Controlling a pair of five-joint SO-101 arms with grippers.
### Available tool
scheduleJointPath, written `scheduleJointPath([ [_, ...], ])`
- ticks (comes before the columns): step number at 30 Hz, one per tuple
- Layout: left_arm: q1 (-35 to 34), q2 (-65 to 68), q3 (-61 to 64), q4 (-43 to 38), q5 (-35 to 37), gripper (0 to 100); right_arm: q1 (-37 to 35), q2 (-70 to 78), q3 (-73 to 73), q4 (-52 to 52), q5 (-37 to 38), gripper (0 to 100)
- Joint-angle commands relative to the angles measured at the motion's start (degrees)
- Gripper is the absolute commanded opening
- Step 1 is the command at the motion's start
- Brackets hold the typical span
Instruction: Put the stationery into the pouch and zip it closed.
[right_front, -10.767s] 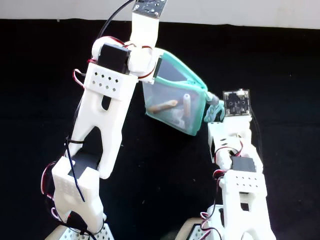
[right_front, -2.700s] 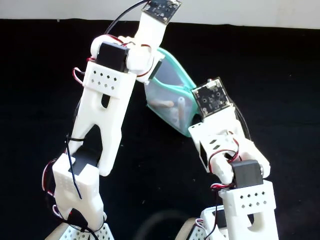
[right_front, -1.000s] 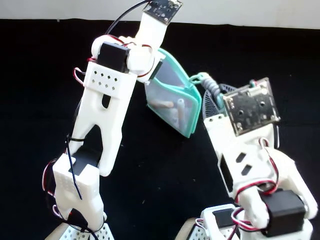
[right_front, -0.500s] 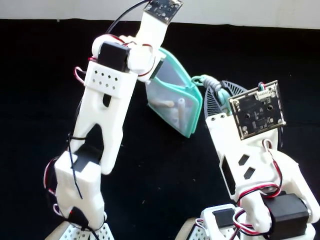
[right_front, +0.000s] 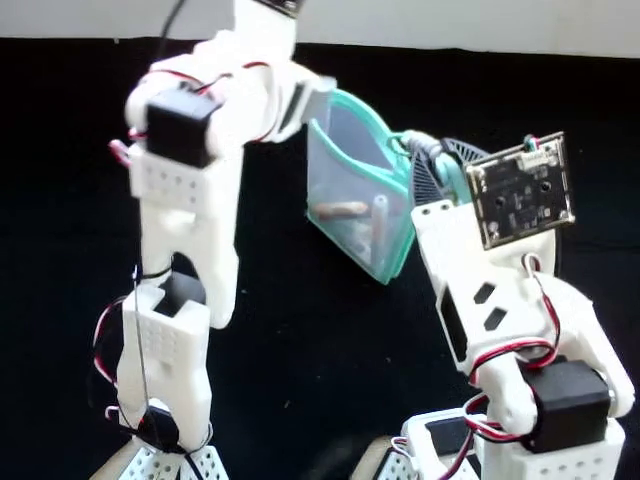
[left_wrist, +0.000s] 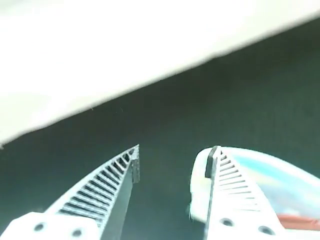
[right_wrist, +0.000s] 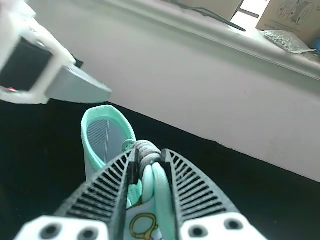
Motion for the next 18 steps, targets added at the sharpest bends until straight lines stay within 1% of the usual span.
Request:
scheduleJointPath([
  [1,-0.5,-2.8,-3.9,0.0,1.8,21,0.2,0.9,-2.4,-2.1,-0.9,0.8],
  [3,-0.9,-5.3,-2.7,0.2,1.9,16,0.2,1.1,-2.3,-2.1,-0.9,0.8],
  [5,-2.2,-7.6,-1.4,0.2,2.0,8,0.2,1.1,-2.3,-2.3,-0.9,0.8],
  [6,-2.8,-8.4,-0.8,0.2,2.0,2,0.2,1.1,-2.3,-2.8,-1.0,0.8],
  [7,-3.3,-9.0,-0.1,0.4,1.9,0,0.2,1.1,-2.3,-2.9,-1.0,0.8],
  [8,-4.4,-9.5,1.5,0.4,2.0,2,0.2,1.1,-2.3,-2.9,-1.0,0.8],
  [10,-5.6,-10.5,7.3,0.4,2.1,0,0.2,1.1,-2.3,-2.9,-1.0,0.8],
  [14,-5.4,-12.9,26.5,0.4,2.1,1,0.2,1.1,-2.3,-2.9,-1.0,0.8],
  [18,-2.9,-16.5,47.2,0.0,2.1,1,0.2,1.1,-2.3,-2.9,-1.1,0.8],
])
